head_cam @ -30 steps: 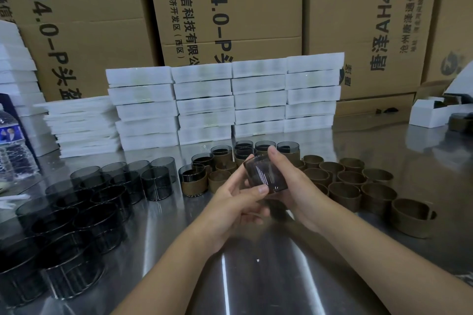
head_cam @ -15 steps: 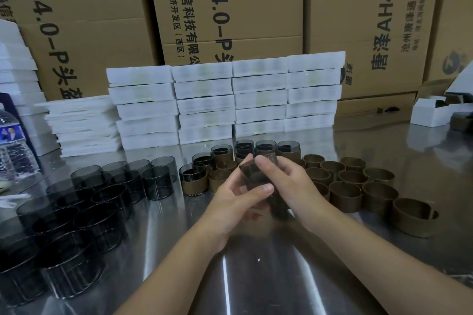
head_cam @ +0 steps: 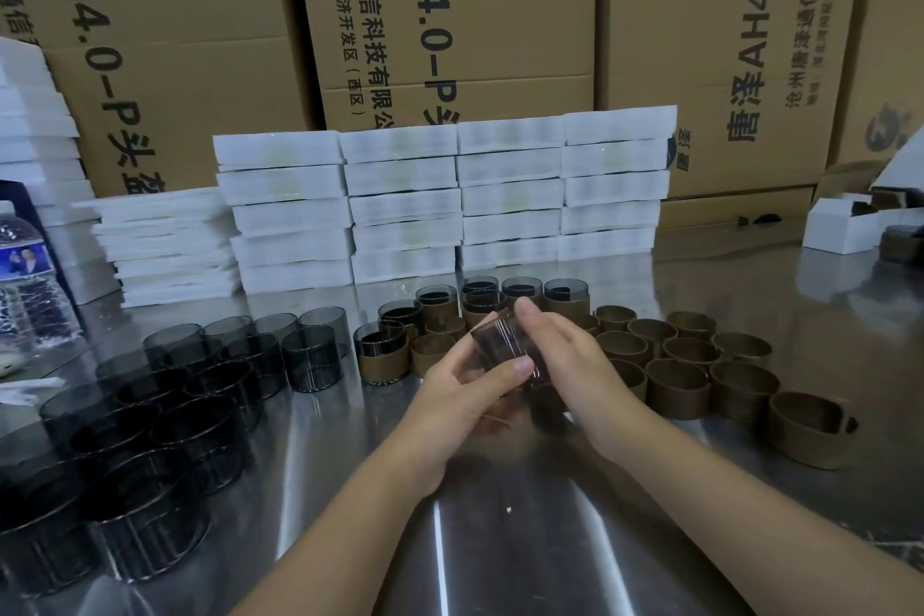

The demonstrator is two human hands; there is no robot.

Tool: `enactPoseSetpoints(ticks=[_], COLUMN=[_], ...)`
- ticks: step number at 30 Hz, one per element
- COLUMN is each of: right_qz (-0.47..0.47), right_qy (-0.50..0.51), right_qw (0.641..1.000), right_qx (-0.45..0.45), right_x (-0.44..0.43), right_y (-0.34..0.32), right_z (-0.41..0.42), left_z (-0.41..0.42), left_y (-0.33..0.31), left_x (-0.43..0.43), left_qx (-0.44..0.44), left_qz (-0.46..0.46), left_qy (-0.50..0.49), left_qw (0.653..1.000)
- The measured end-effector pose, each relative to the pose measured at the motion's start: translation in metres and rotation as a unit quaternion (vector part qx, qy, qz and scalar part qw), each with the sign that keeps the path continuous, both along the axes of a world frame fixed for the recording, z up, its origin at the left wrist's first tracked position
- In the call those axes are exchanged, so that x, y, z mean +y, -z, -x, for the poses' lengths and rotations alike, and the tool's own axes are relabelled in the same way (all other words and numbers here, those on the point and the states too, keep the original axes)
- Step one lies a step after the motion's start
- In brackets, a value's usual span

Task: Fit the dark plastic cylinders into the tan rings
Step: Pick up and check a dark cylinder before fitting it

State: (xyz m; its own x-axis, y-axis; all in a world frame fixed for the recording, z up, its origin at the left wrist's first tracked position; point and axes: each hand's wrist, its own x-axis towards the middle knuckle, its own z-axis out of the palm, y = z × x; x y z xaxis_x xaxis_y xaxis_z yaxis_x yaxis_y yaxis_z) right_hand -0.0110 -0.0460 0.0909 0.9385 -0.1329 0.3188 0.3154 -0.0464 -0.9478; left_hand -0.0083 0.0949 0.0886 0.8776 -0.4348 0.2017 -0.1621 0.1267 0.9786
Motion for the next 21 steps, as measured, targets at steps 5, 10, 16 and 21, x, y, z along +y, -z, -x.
enactPoseSetpoints(ticks=[5, 10, 16, 21], right_qz=[-0.039, -0.013, 0.056, 0.113], right_qy=[-0.008, 0.002, 0.011, -0.009], right_qw=[0.998, 0.999, 0.998, 0.991], right_qx=[0.050, 0.040, -0.040, -0.074], right_x=[-0.002, -0.001, 0.002, 0.002], right_y=[-0.003, -0.001, 0.000, 0.006], right_z=[-0.001, 0.000, 0.003, 0.001], left_z=[0.001, 0.000, -0.009, -0.010], left_y=[-0.003, -0.001, -0.001, -0.001], left_x=[-0.001, -0.002, 0.001, -0.001], left_qx=[0.049, 0.072, 0.130, 0.171], left_qz=[0.035, 0.040, 0.069, 0.096], left_qy=[0.046, 0.028, -0.015, -0.018], left_qw=[0.997, 0.996, 0.989, 0.980])
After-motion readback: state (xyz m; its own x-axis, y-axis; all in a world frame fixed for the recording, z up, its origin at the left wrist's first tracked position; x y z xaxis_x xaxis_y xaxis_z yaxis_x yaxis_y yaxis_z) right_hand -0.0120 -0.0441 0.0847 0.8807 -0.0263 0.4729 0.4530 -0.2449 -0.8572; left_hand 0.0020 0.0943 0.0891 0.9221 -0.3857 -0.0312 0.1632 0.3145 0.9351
